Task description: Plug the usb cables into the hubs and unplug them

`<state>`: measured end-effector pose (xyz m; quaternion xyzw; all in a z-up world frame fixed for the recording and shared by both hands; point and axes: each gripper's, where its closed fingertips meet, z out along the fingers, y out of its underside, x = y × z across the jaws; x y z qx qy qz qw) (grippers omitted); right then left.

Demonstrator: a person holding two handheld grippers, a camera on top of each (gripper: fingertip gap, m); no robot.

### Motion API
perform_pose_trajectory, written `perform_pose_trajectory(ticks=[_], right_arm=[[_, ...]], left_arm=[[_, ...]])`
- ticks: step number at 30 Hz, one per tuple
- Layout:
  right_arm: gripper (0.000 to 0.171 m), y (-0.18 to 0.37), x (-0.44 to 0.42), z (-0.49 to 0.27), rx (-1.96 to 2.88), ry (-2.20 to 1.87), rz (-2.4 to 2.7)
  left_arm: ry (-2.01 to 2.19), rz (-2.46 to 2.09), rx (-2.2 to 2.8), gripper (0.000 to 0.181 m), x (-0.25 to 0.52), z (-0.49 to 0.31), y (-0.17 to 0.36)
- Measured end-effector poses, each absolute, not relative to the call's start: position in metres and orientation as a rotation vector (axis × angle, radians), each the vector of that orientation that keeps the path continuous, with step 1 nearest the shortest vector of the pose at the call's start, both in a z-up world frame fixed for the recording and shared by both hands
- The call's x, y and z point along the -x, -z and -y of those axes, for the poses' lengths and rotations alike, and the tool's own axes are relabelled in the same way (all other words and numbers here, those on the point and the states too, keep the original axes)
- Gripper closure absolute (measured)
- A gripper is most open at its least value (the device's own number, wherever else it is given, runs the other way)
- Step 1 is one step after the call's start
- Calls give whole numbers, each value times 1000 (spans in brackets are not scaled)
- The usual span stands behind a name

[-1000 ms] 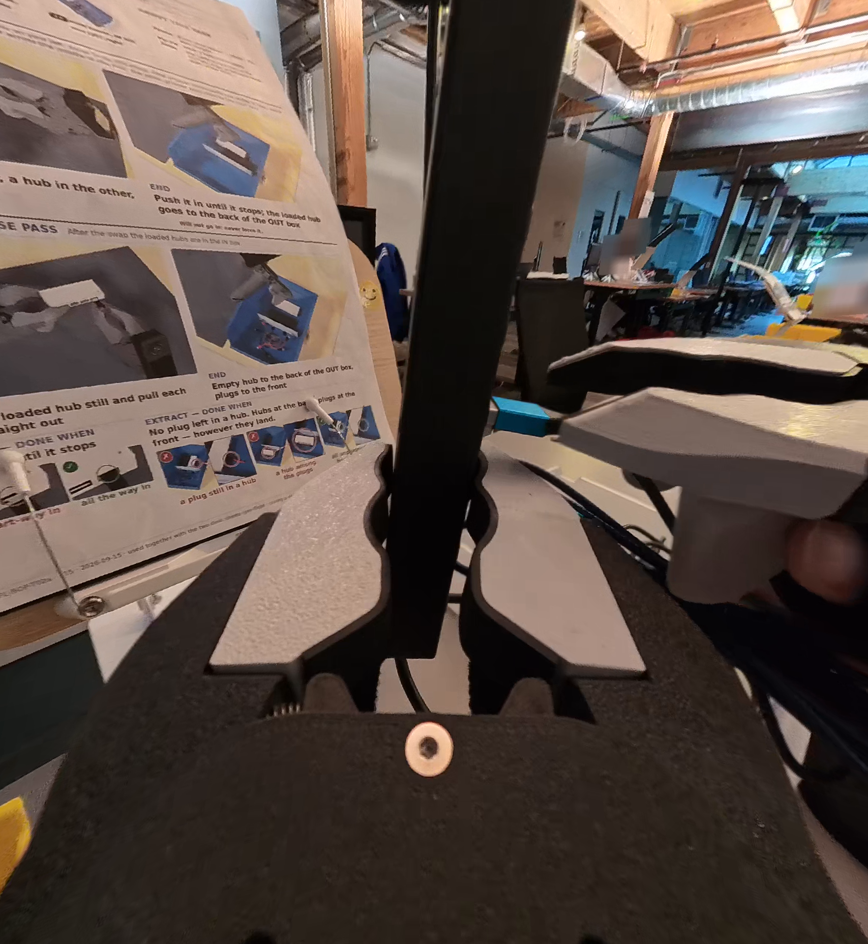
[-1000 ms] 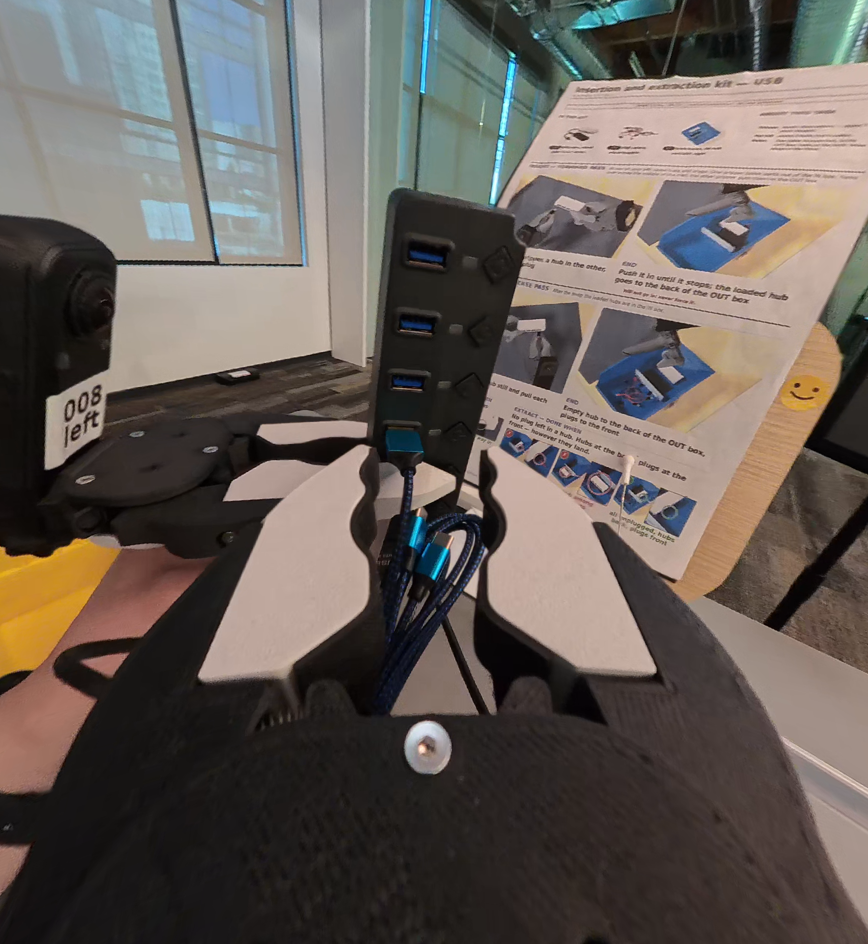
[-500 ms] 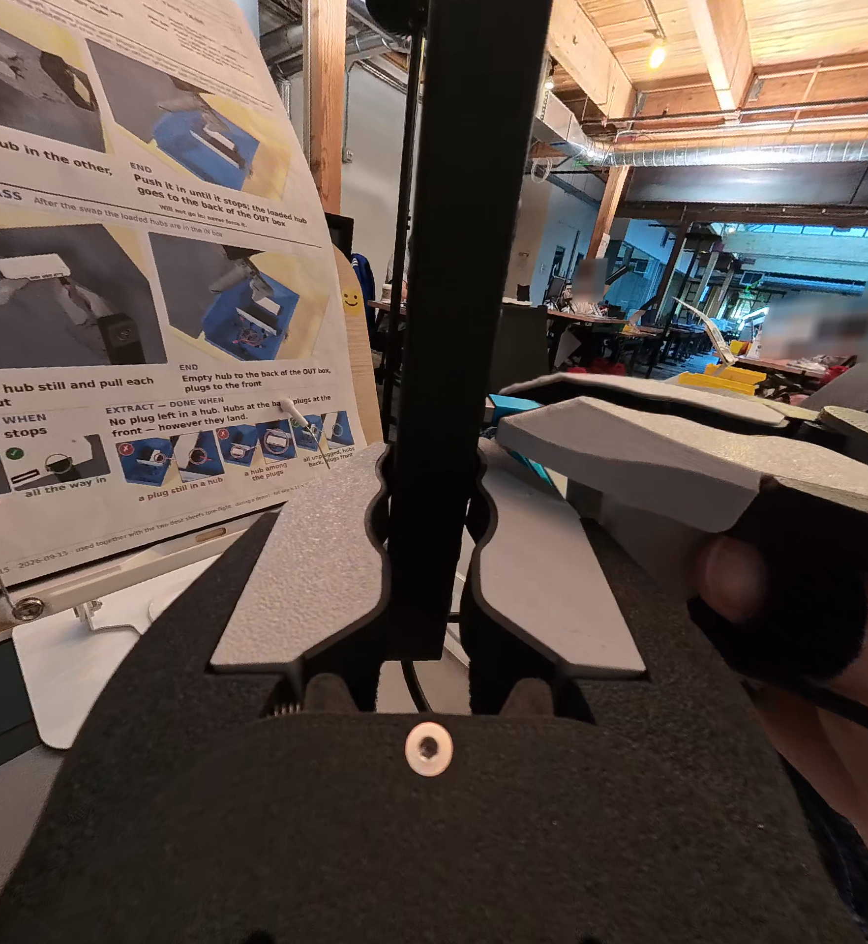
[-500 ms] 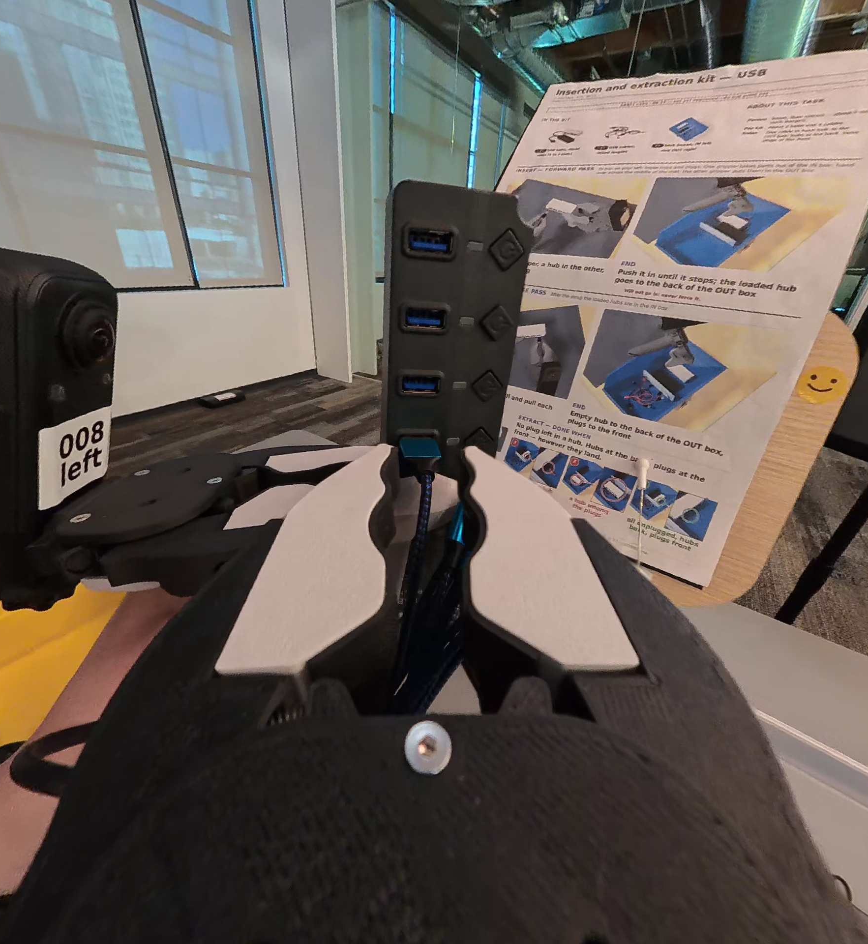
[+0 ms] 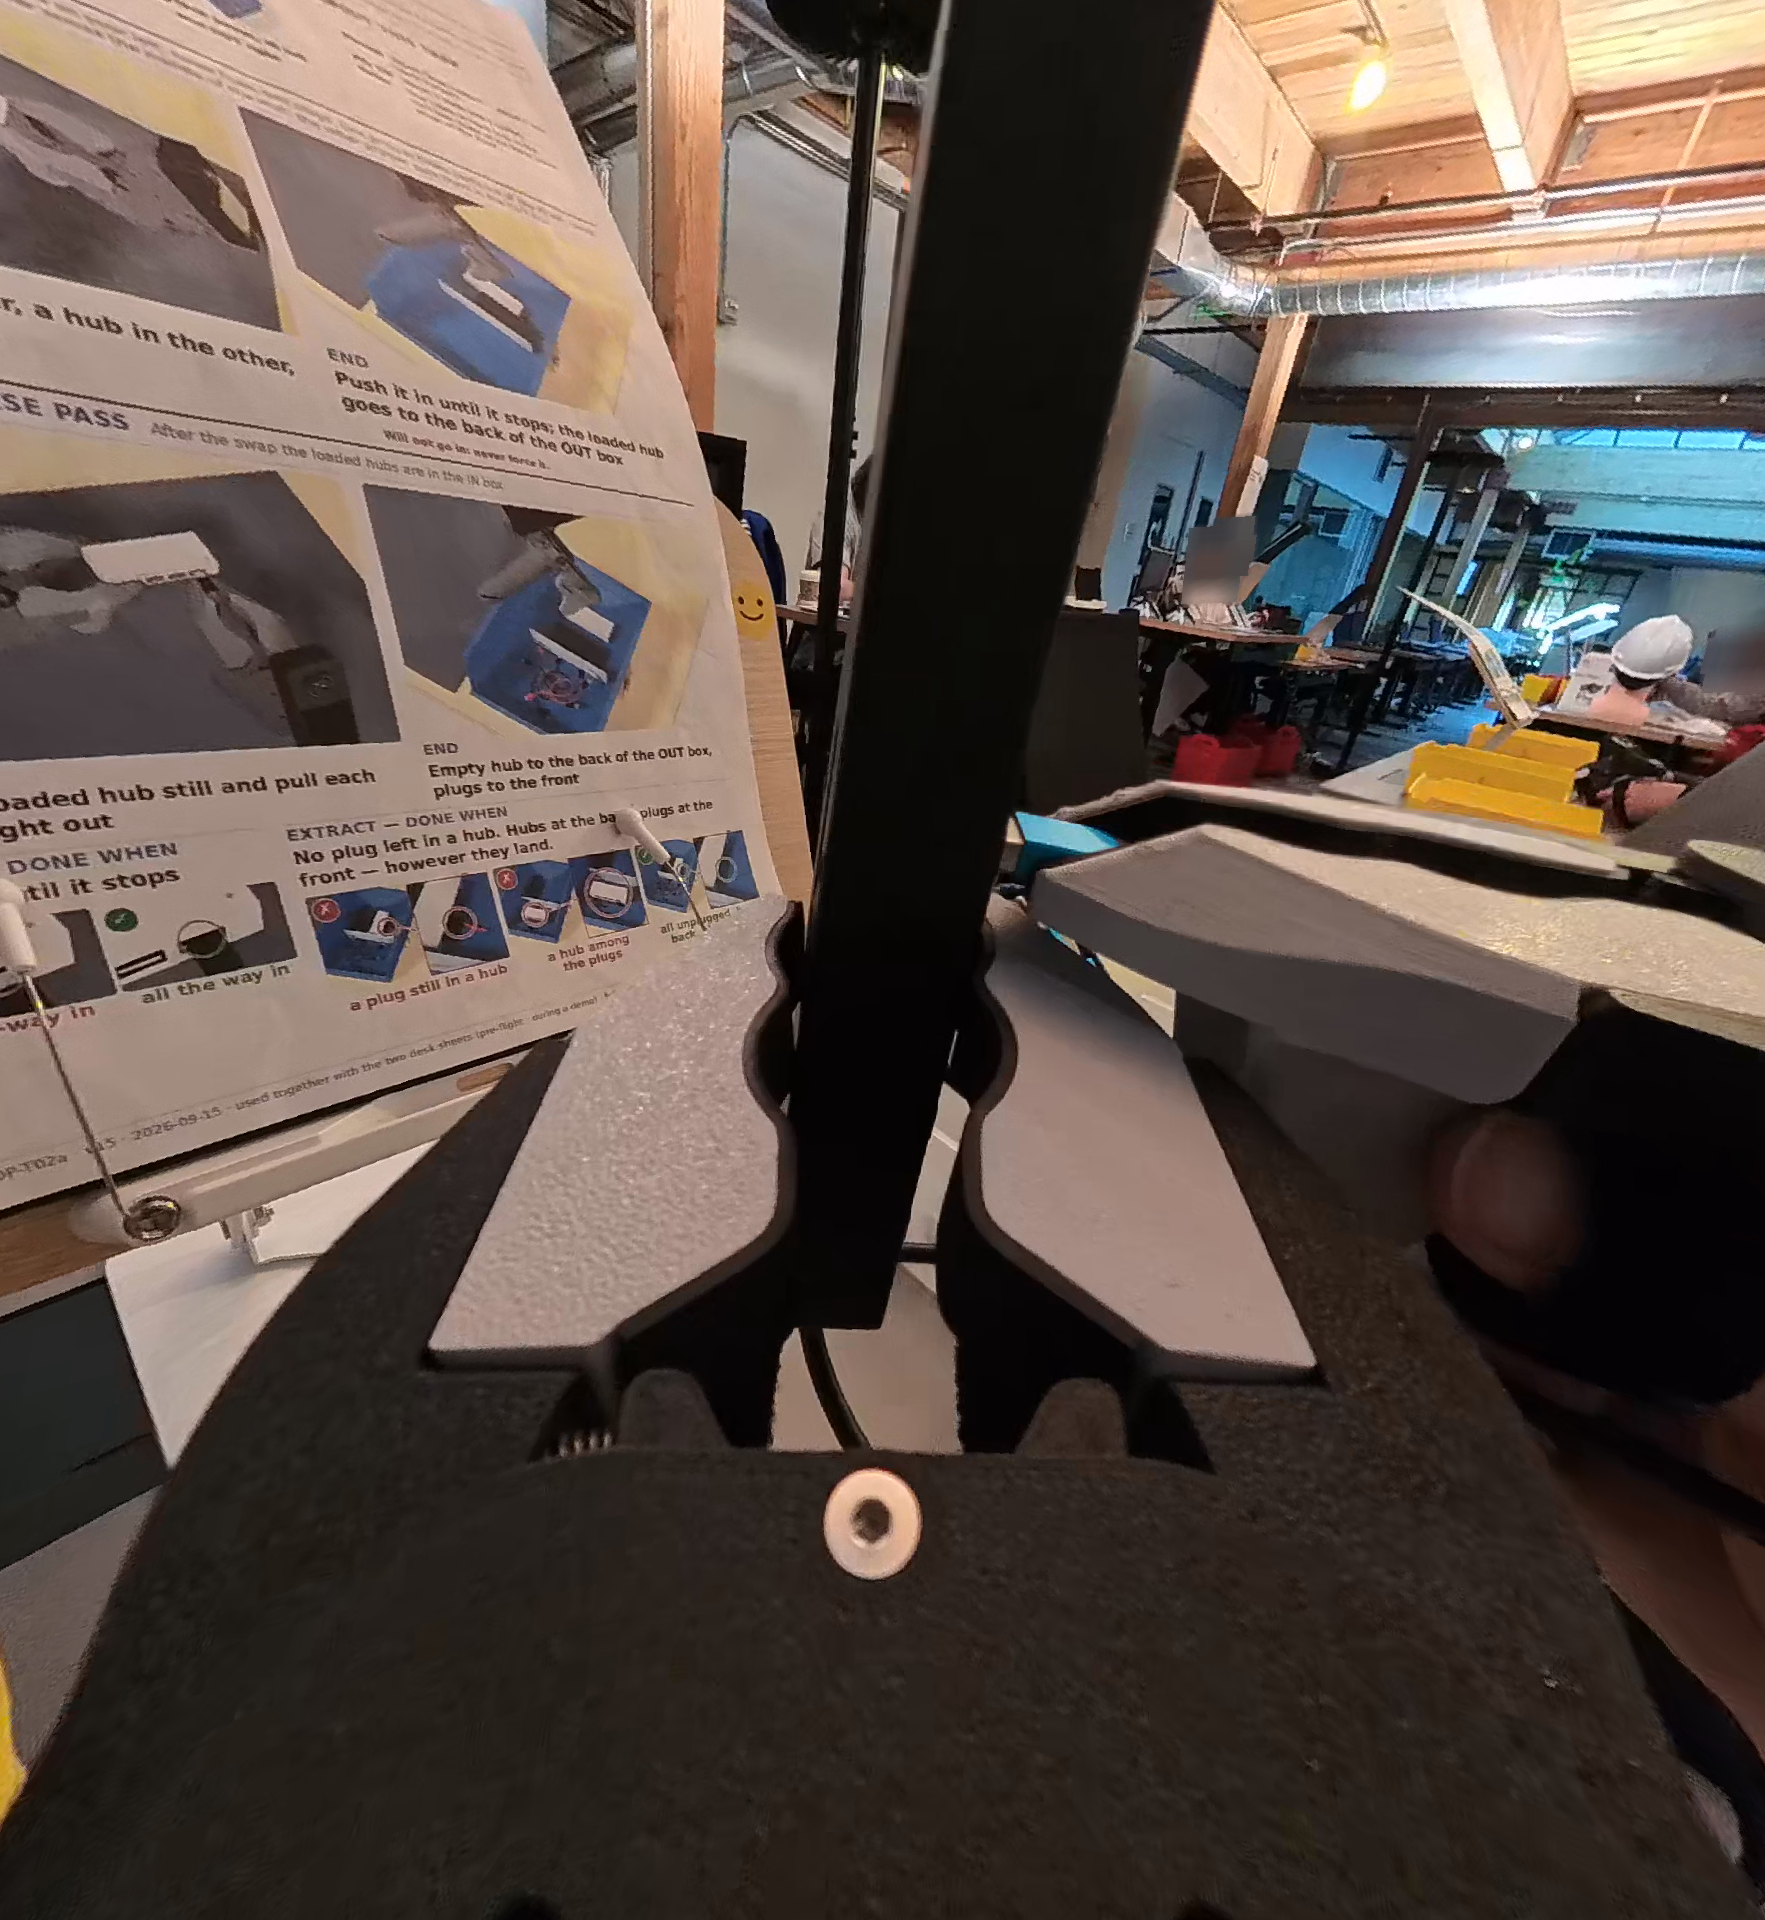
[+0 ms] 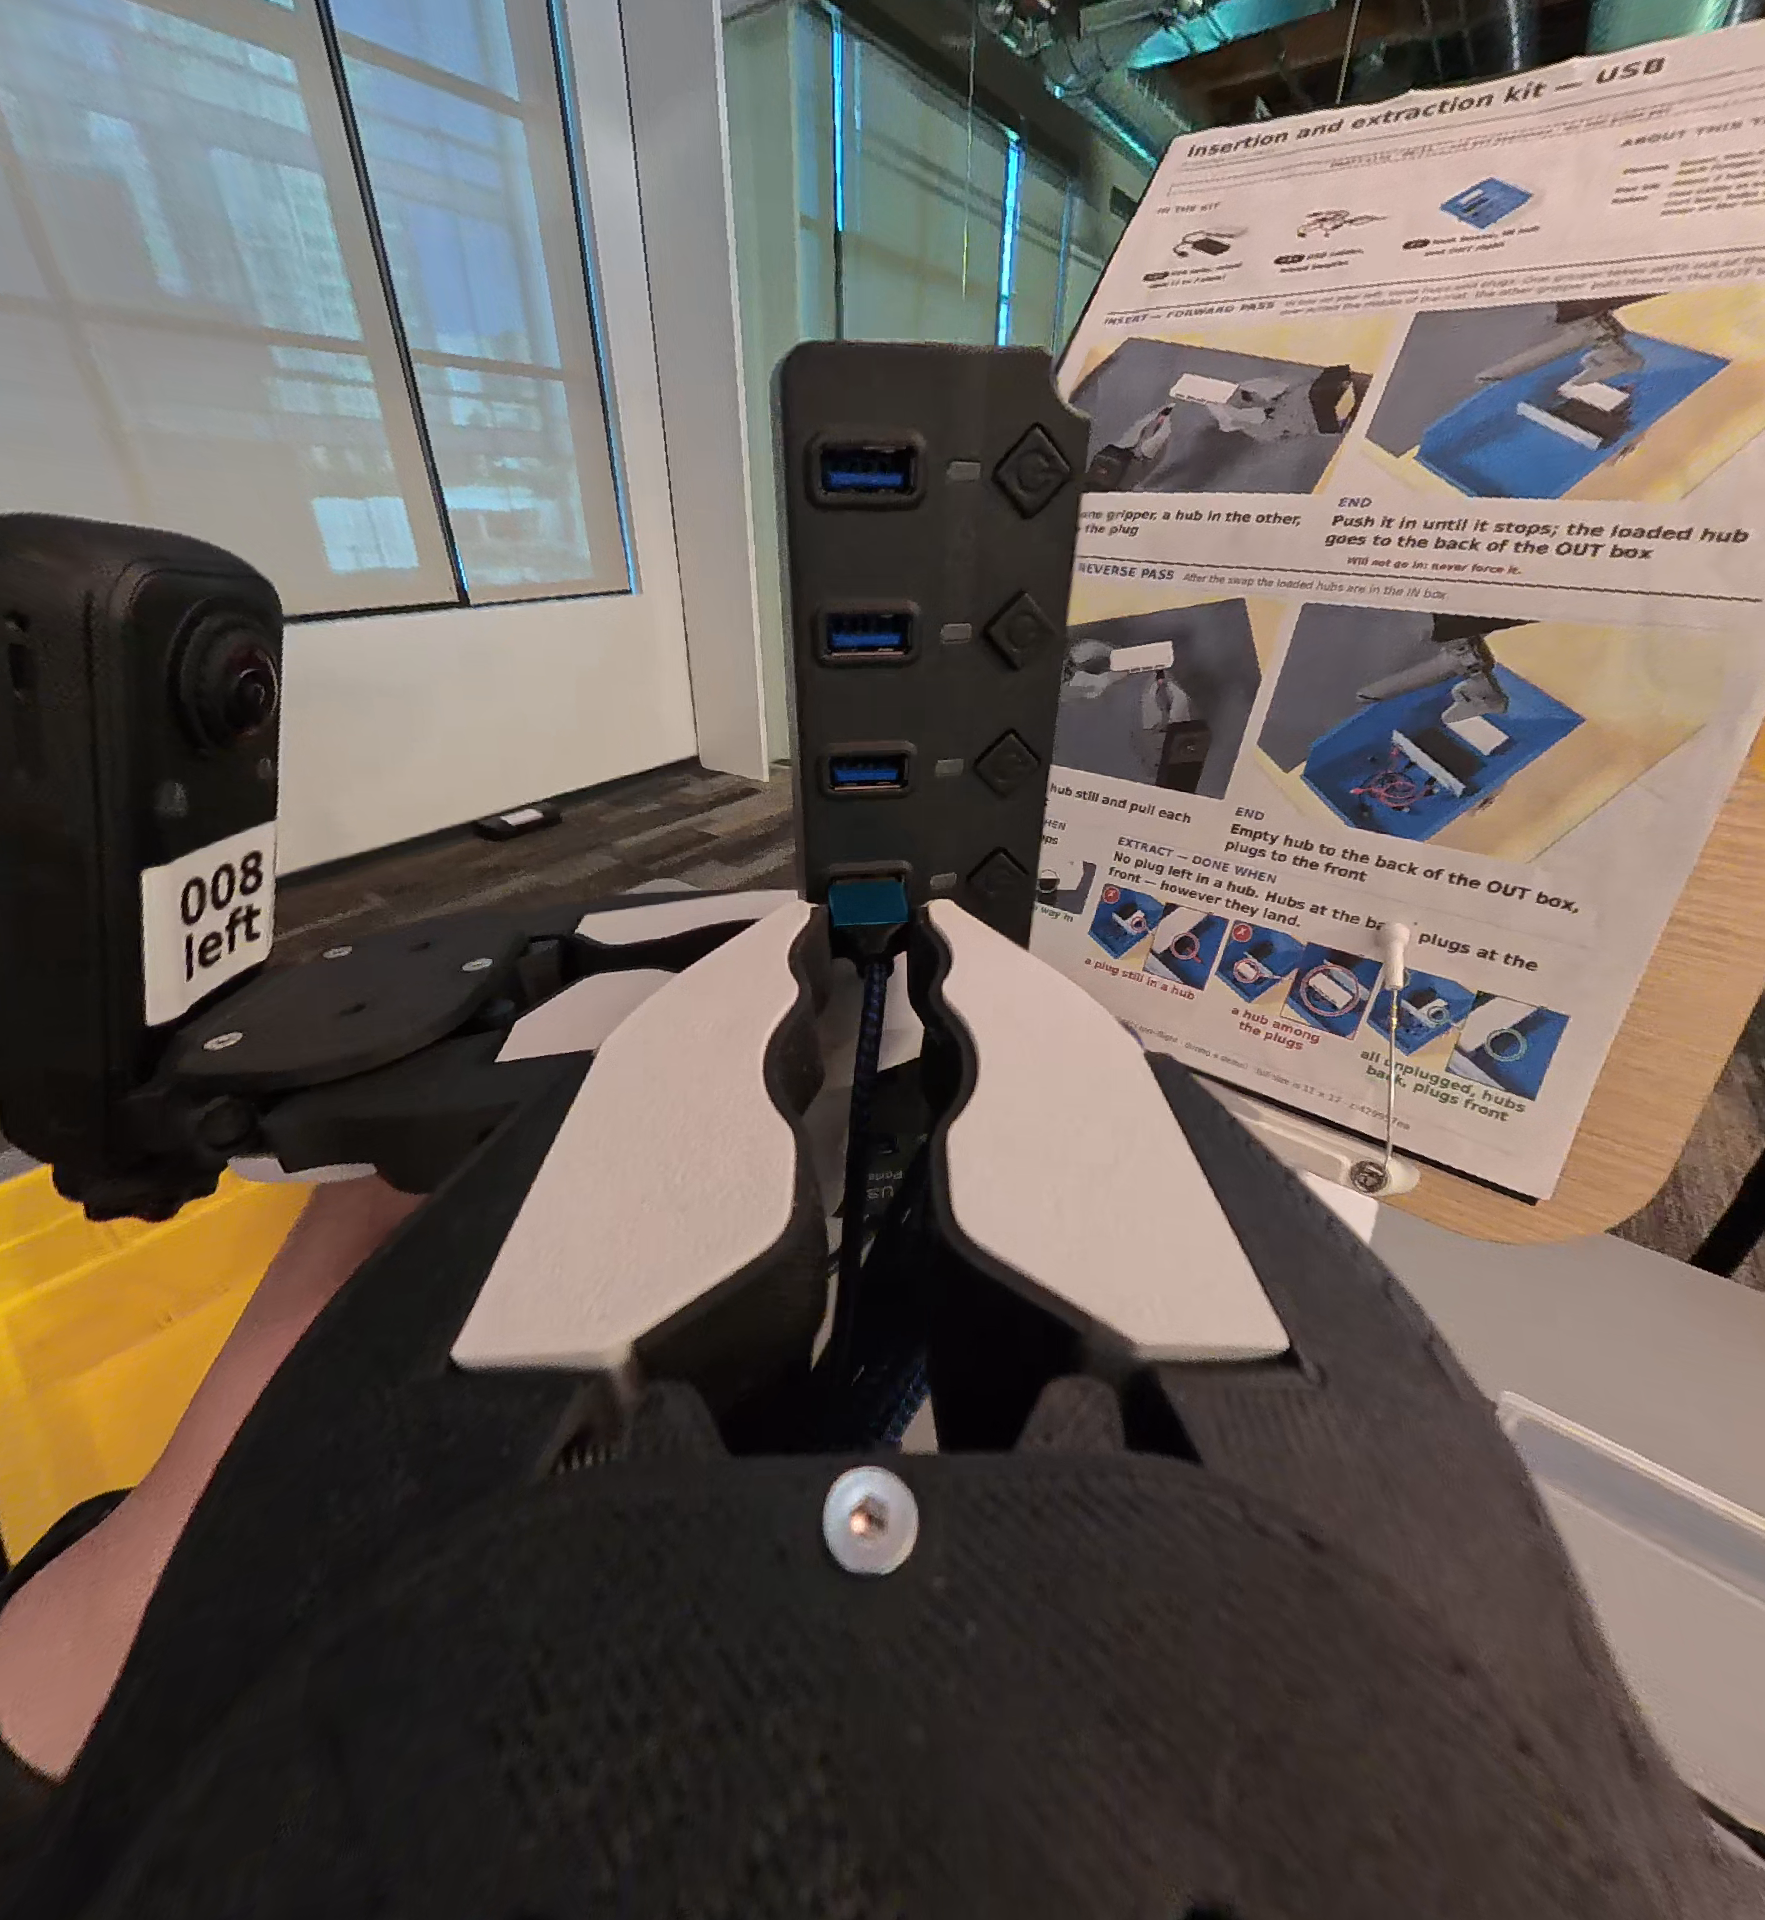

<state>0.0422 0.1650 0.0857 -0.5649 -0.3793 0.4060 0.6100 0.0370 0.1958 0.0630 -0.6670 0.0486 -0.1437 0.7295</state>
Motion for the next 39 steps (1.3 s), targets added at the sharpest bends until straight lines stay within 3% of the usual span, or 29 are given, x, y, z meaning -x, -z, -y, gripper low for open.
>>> perform_pose_trajectory(ticks=[13, 19, 25, 35, 39], right_arm=[[156, -91, -68, -157, 1233, -950, 852], [156, -110, -101, -153, 1183, -982, 817], [156, -114, -95, -144, 1184, -971, 939], [156, -190, -136, -174, 1220, -839, 1099], [156, -139, -167, -199, 1285, -575, 1321]], left_arm=[[371, -233, 1471, 154, -65, -190, -70], [469, -55, 1385, 156, -4, -171, -83], [390, -102, 1402, 156, -9, -158, -95], [212, -124, 1502, 155, 17, -139, -93], [302, -143, 1479, 155, 12, -137, -95]])
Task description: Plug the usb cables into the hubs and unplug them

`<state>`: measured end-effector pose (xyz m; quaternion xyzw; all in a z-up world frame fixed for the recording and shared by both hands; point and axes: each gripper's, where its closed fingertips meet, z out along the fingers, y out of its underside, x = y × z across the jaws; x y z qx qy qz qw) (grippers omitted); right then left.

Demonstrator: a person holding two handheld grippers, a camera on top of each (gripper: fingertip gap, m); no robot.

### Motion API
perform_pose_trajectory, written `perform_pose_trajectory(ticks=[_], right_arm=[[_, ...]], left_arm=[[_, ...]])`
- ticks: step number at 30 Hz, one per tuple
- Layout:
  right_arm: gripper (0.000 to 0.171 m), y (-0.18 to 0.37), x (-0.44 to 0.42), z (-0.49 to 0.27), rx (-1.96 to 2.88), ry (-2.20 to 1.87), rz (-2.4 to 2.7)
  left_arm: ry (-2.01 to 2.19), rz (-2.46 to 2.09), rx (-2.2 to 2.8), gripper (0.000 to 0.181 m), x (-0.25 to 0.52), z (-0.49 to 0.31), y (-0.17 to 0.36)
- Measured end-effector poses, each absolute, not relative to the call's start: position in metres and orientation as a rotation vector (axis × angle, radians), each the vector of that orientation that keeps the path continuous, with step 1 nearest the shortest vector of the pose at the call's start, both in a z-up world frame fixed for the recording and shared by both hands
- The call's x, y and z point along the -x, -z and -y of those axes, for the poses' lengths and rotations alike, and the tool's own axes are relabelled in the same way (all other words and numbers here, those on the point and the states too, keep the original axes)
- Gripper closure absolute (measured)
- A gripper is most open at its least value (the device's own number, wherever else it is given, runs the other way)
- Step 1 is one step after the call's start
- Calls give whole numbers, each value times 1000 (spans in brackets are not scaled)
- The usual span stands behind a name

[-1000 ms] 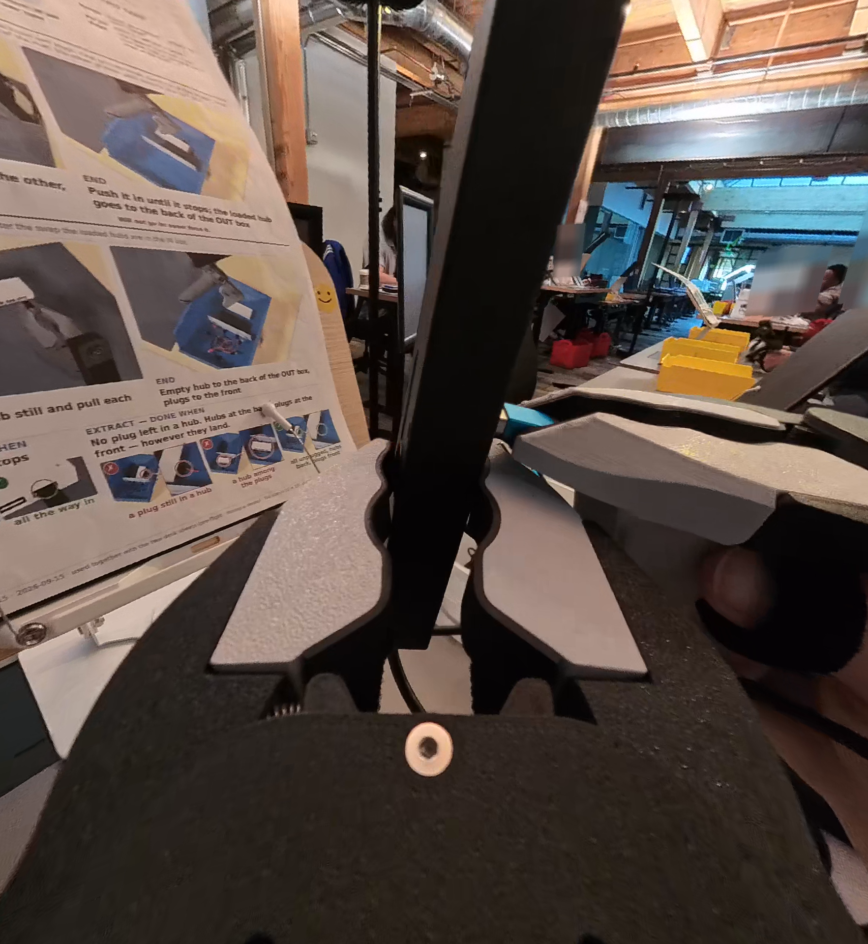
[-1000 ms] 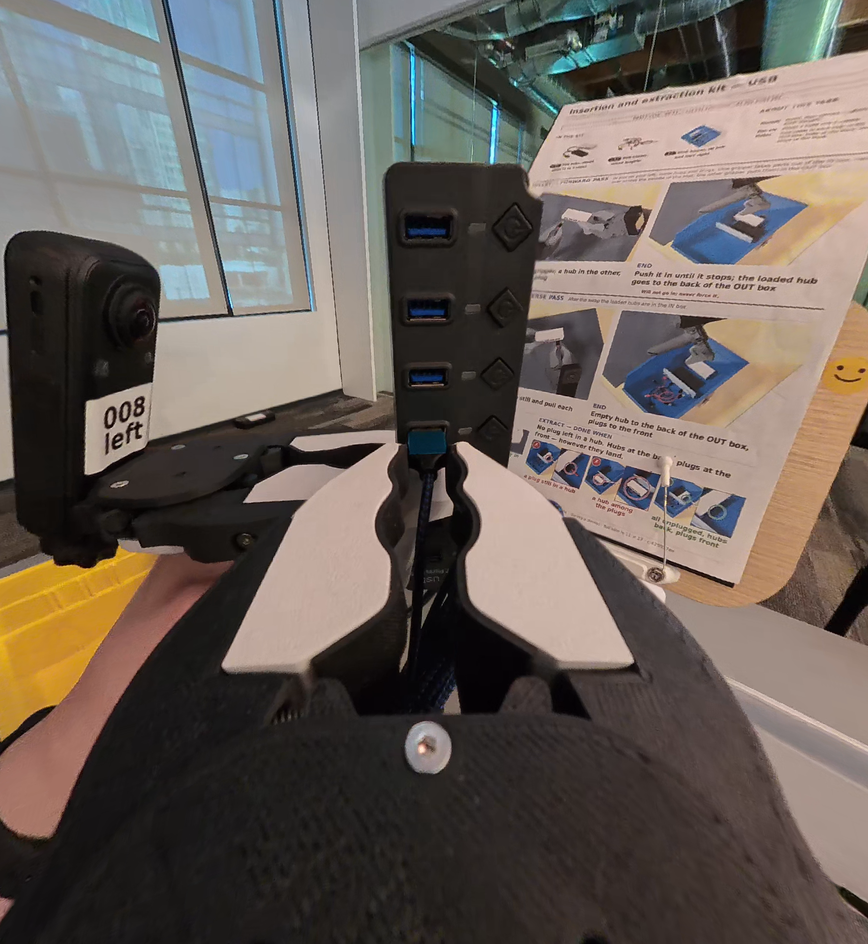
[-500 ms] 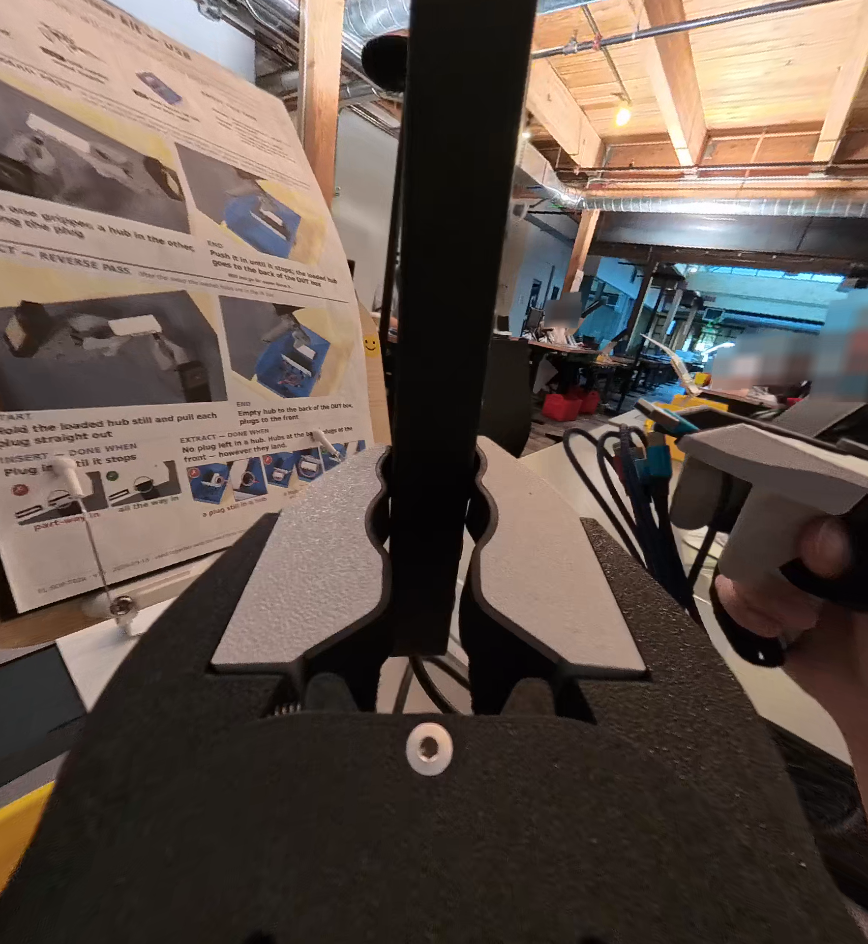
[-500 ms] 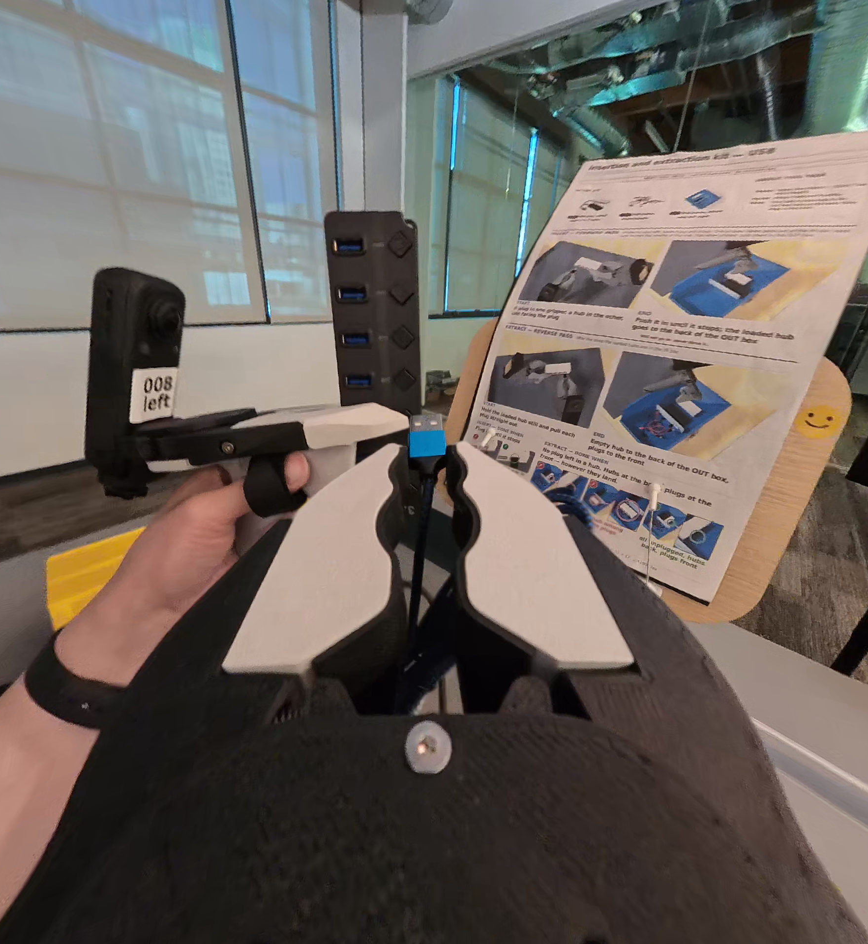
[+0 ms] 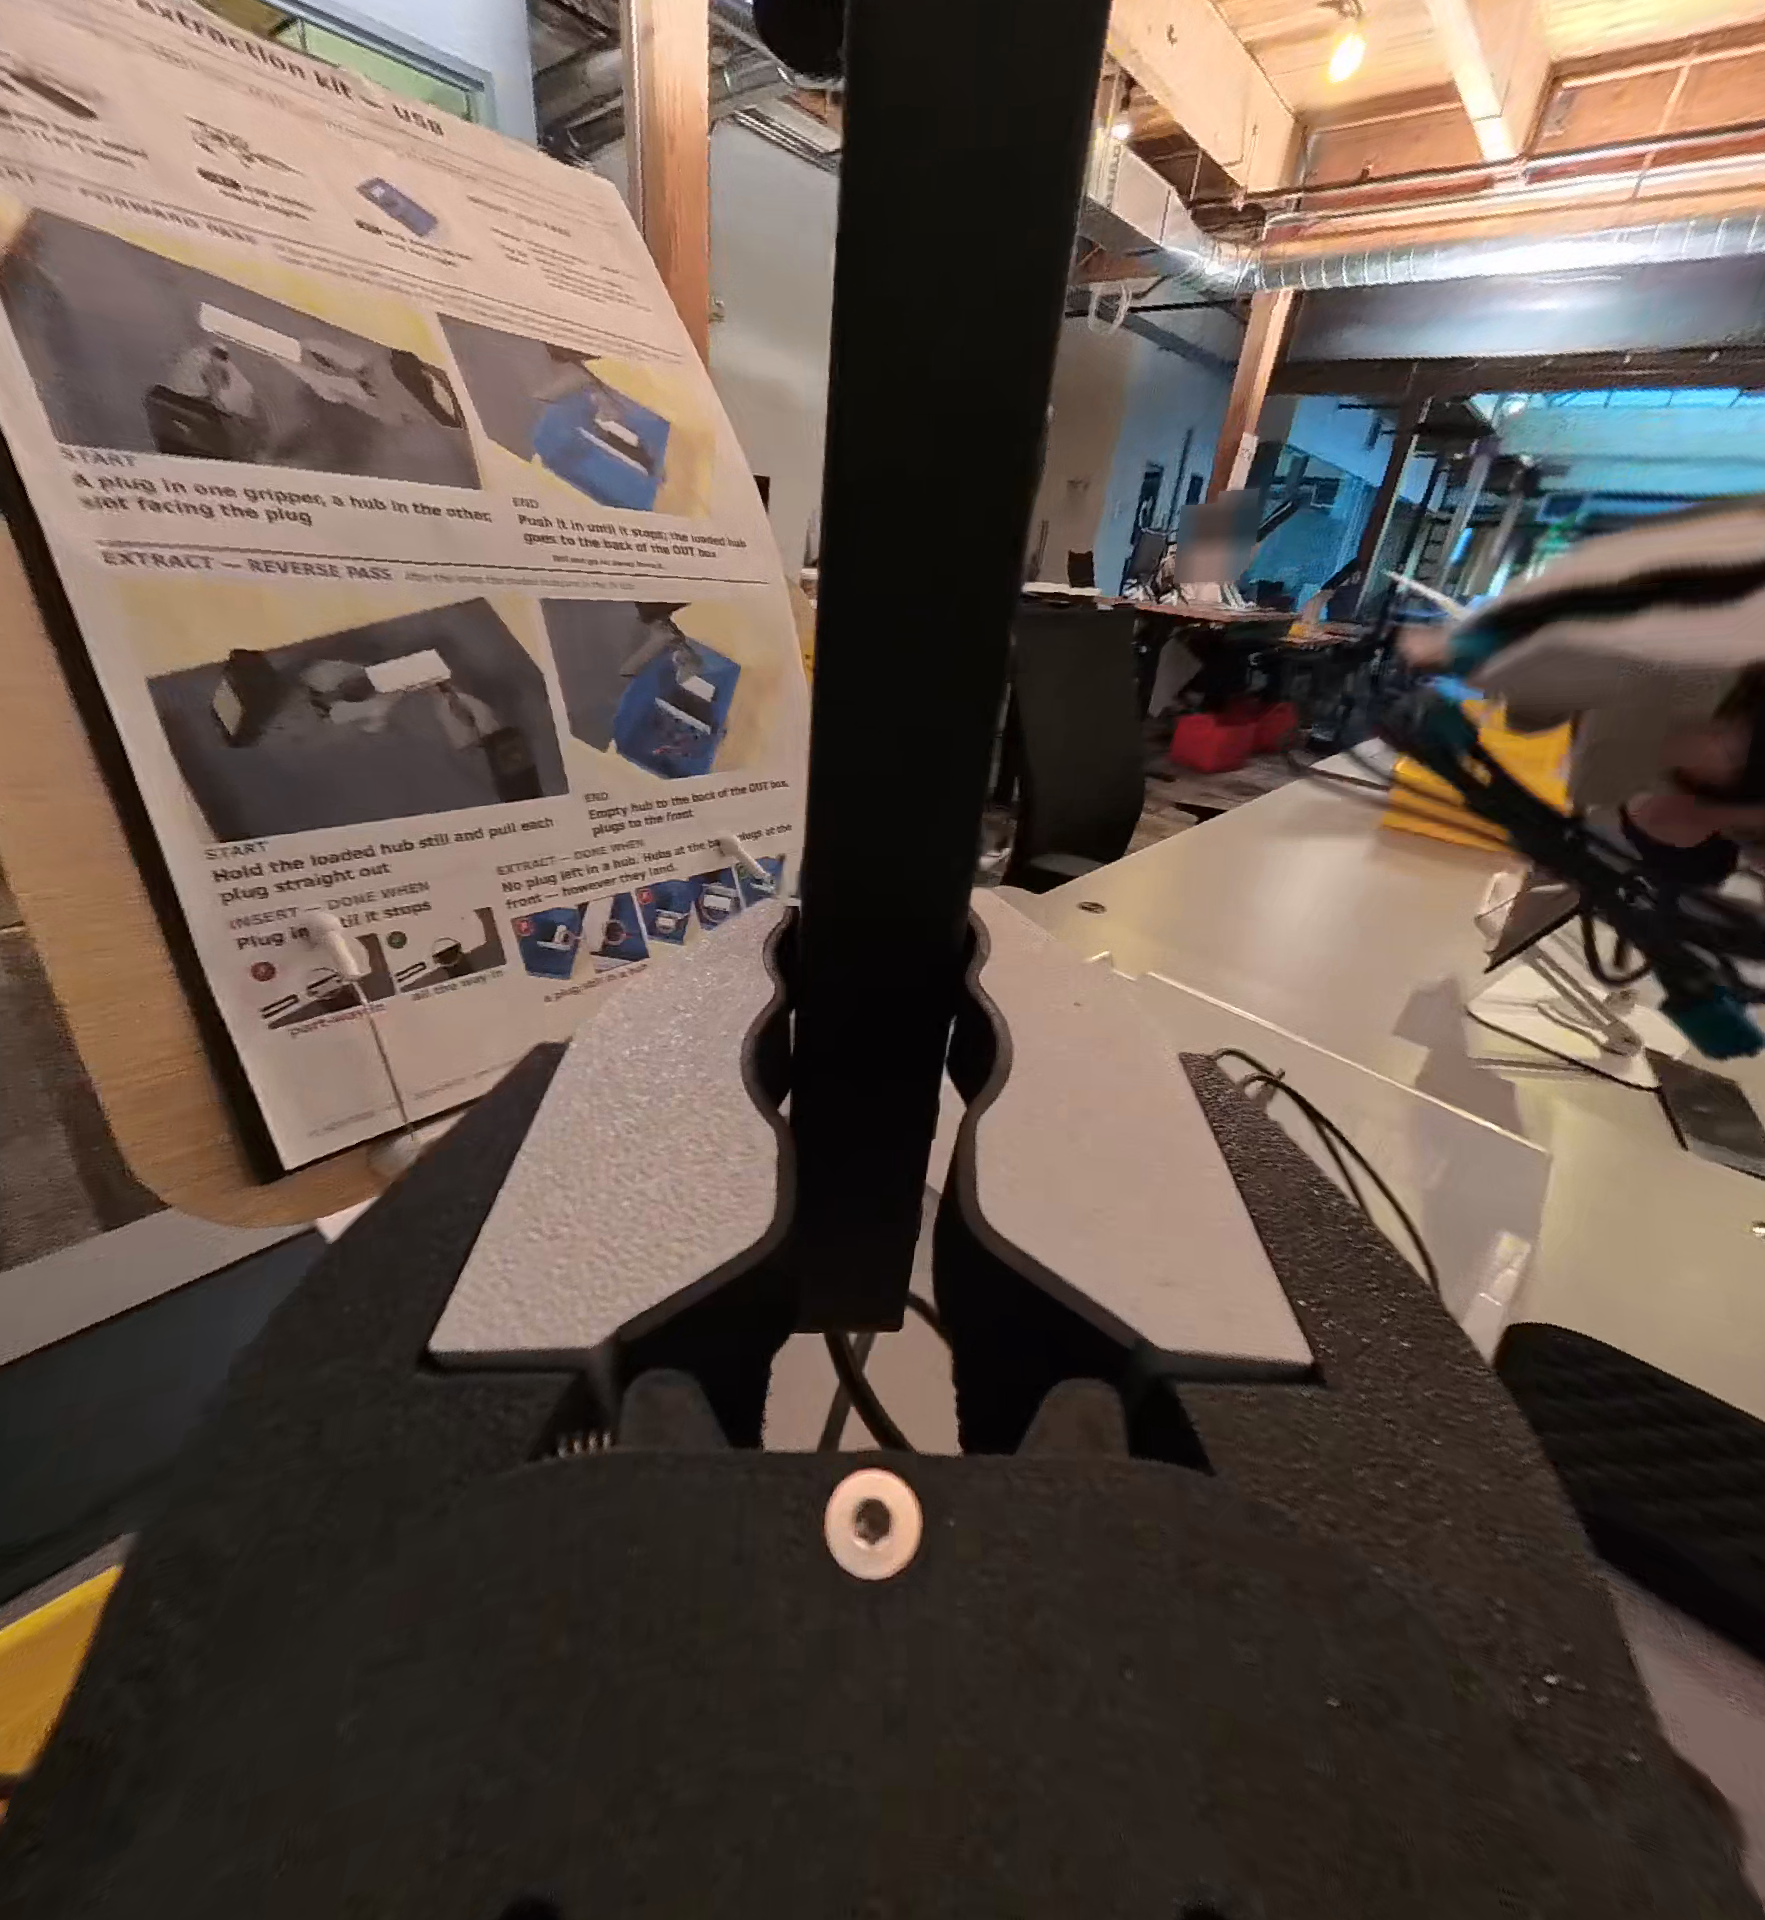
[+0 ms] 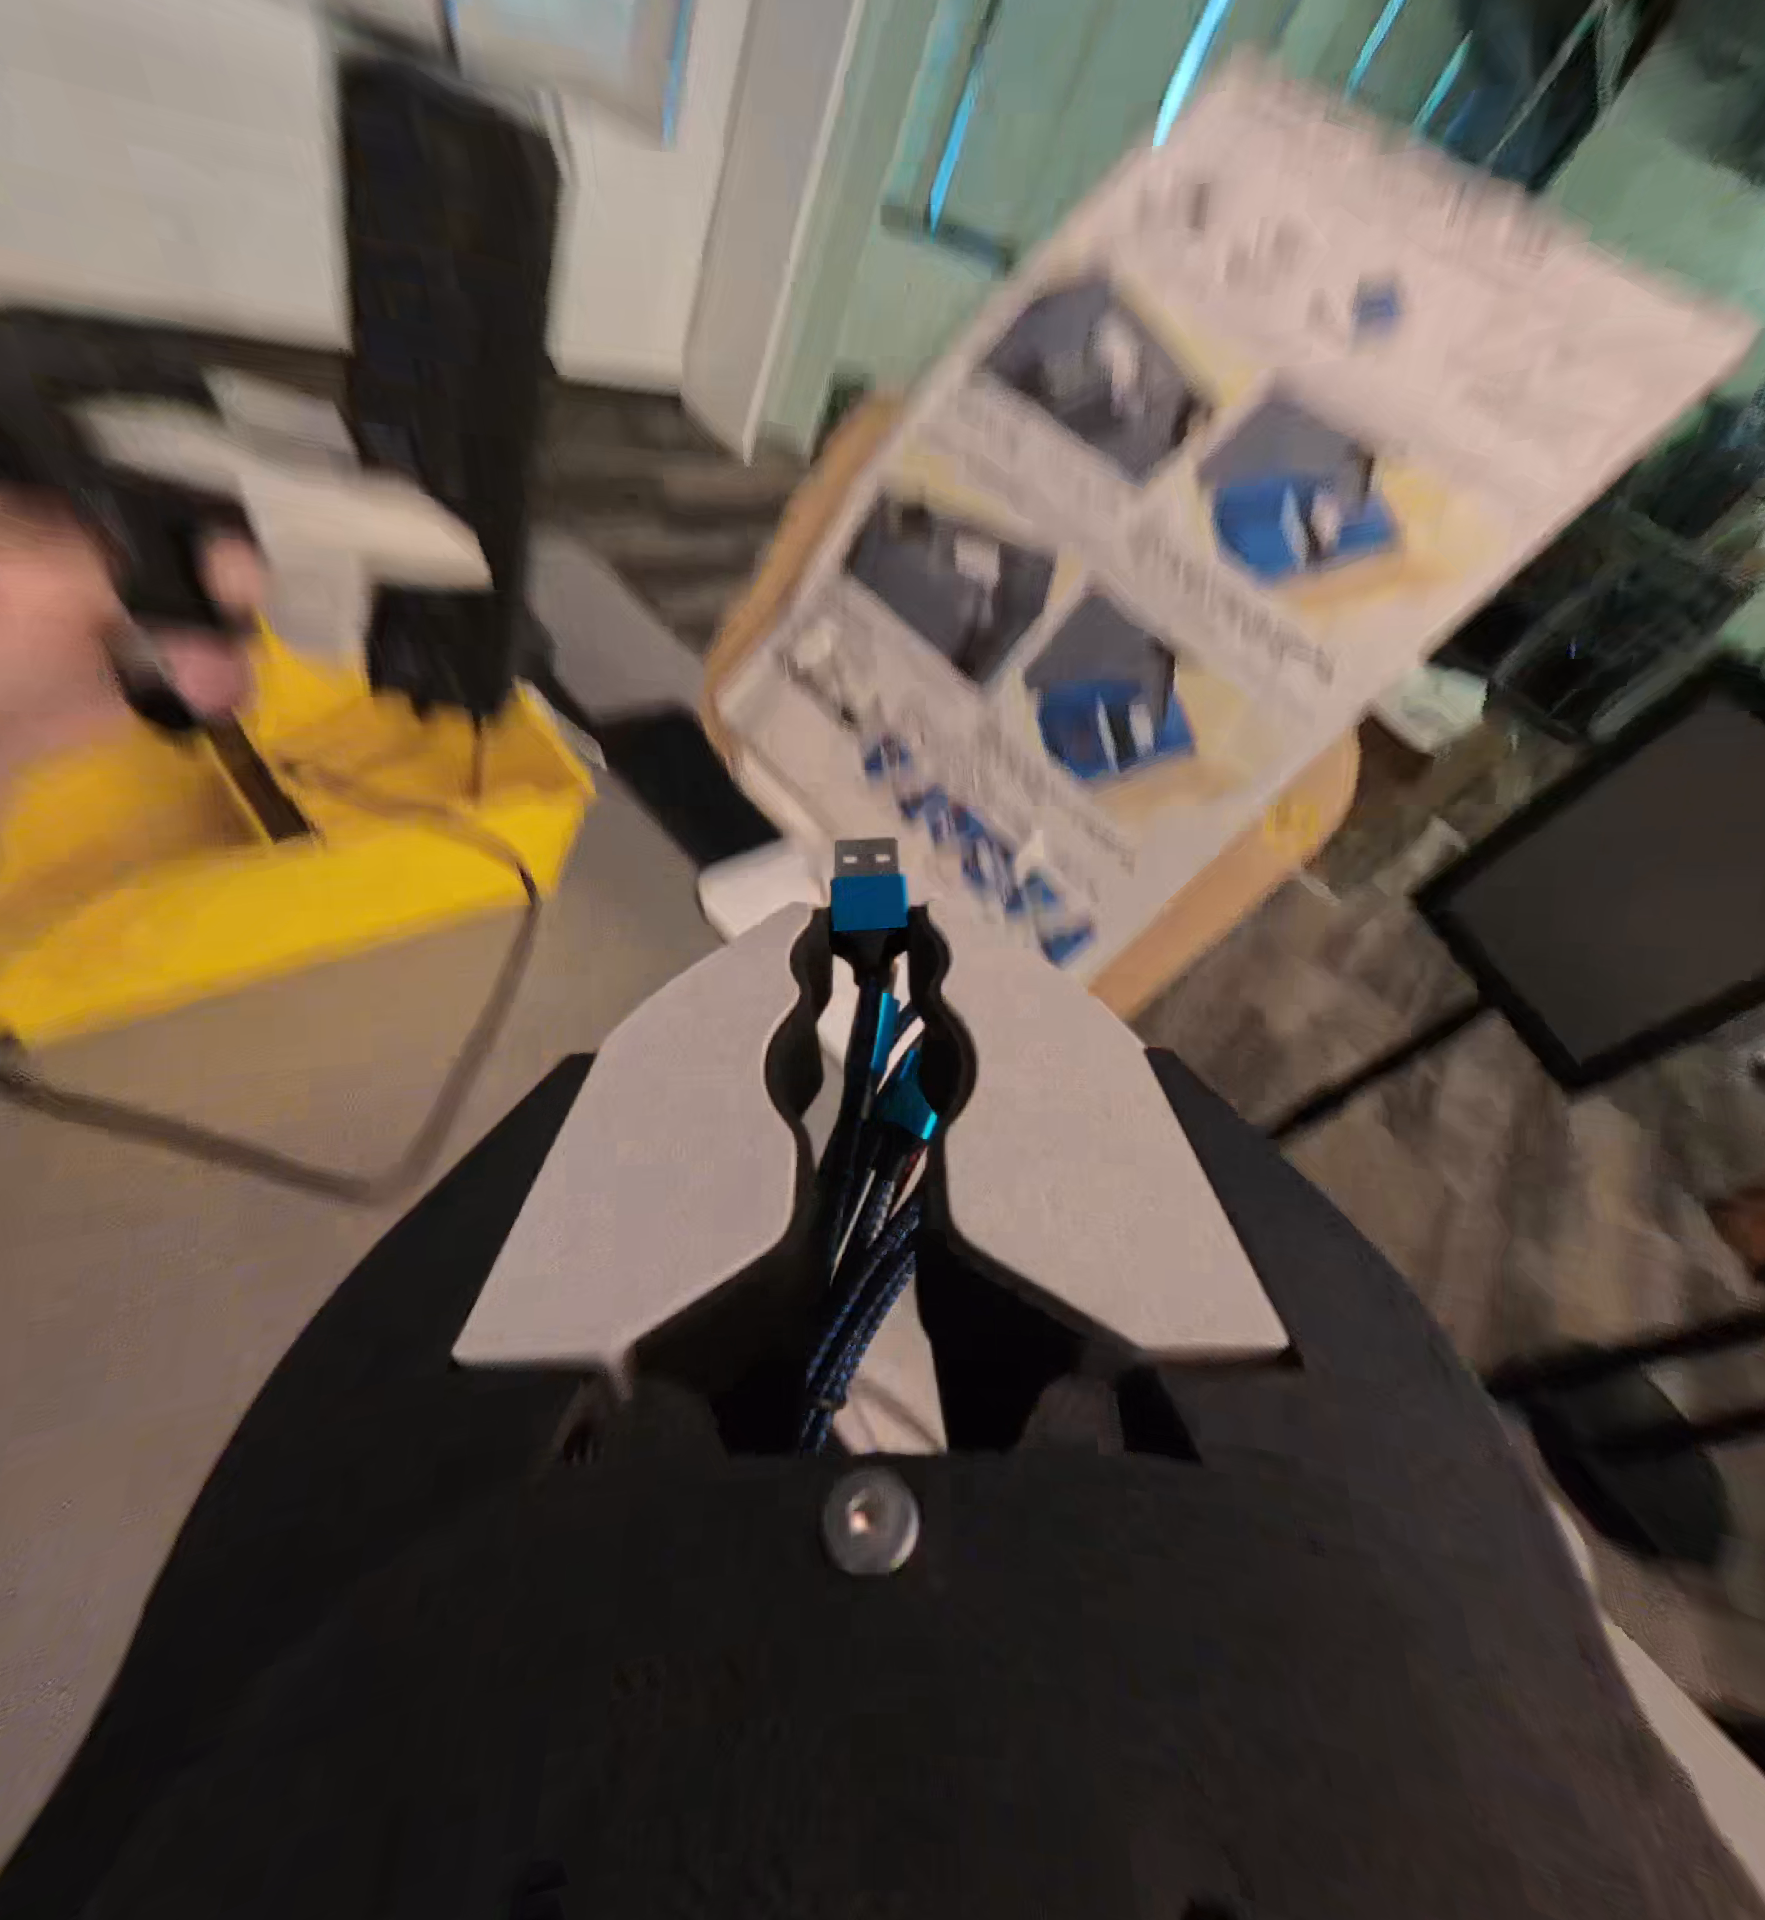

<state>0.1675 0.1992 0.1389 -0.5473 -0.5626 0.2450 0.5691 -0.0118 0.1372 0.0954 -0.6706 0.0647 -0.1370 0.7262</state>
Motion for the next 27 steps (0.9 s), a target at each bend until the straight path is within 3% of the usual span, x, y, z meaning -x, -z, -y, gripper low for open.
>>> perform_pose_trajectory(ticks=[7, 11, 15, 20, 23, 27], right_arm=[[156, 51, -229, -220, 1326, -484, 1863], [156, 111, -236, -212, 1335, -438, 2042], [145, 100, -222, -212, 1317, -472, 1983], [120, 24, -188, -171, 1184, -796, 1683], [116, -7, -164, -128, 1031, -1046, 1484], [116, 5, -114, -123, 1158, -1198, 1338]], left_arm=[[365, -180, 1430, 156, 5, -128, -106], [353, -208, 1449, 156, -3, -129, -105], [391, -253, 1431, 155, -19, -125, -111], [433, -308, 1387, 156, -37, -111, -126], [389, -325, 1377, 156, -39, -101, -132], [416, -348, 1328, 155, -44, -80, -146]])
